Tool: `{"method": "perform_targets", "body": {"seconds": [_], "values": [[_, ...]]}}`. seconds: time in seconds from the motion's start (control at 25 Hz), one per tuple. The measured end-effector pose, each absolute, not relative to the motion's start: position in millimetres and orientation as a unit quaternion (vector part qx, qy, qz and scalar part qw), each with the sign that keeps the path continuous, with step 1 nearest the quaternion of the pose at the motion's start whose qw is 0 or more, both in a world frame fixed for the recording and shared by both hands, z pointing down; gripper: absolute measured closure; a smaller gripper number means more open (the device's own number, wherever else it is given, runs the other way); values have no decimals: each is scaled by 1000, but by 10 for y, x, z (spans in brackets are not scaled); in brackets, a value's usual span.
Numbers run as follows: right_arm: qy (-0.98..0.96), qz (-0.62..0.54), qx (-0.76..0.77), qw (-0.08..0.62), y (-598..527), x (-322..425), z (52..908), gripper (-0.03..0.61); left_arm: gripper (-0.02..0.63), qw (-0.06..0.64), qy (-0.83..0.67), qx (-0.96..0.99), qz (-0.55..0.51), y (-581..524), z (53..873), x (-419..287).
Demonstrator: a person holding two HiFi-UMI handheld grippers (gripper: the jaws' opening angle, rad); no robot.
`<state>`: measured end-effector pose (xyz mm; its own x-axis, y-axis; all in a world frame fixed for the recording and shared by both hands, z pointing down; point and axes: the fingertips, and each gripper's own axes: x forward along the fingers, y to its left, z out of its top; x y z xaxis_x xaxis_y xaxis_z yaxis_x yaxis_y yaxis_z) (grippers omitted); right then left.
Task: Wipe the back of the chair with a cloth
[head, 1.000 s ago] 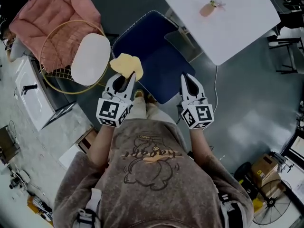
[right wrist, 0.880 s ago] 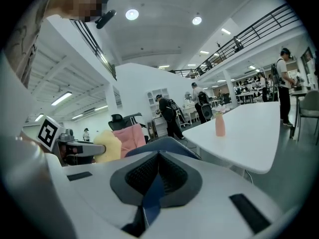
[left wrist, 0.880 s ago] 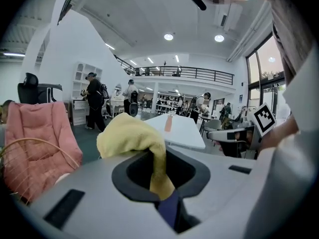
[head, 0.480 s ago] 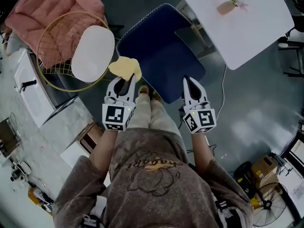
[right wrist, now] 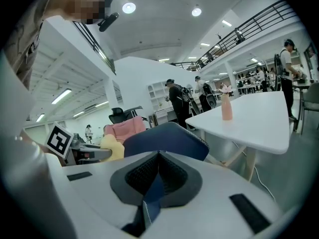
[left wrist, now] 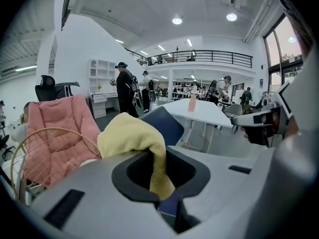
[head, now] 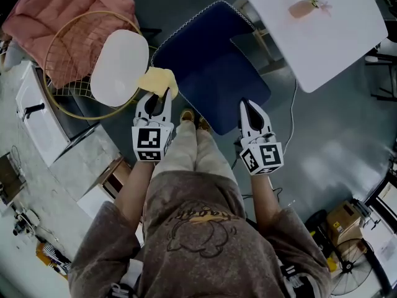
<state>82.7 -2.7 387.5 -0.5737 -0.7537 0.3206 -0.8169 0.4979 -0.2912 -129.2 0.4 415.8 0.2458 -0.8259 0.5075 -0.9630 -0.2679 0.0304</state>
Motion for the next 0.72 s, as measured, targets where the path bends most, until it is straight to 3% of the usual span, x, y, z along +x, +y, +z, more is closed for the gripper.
{"method": "perform_targets", "body": {"seconds": [0.72], "values": [[-860, 217, 456, 71, -158, 740, 3968, 552, 561, 211, -597, 742, 223, -396, 4564, -1369]]}}
